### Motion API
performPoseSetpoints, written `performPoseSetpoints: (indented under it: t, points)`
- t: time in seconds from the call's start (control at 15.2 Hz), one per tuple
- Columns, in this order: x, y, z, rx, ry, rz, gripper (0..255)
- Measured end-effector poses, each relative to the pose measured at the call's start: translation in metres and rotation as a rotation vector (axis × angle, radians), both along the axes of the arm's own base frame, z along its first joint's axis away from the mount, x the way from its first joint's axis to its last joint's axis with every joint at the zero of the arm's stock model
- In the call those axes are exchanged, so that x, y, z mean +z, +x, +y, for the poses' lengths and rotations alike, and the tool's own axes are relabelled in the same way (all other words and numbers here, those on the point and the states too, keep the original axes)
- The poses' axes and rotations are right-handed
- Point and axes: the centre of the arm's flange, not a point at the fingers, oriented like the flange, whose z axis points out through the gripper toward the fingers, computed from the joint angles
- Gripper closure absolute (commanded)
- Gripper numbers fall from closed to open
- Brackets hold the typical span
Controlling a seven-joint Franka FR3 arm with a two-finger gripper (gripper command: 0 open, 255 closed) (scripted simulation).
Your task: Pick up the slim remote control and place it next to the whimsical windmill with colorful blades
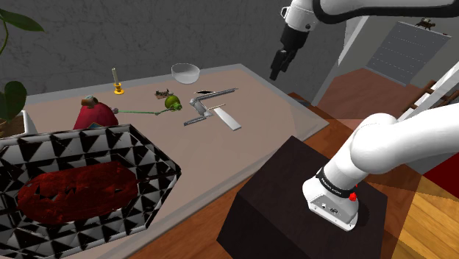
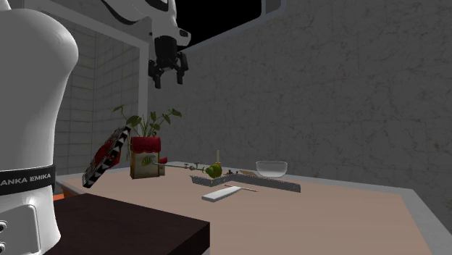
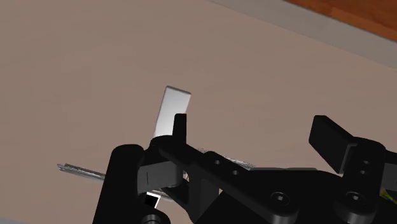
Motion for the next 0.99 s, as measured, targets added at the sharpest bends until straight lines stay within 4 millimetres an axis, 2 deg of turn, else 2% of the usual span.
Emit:
performPoseSetpoints:
  t: [0.99]
  points:
    - [-0.16,0.116,-0.036,-0.121,0.026,0.021,0]
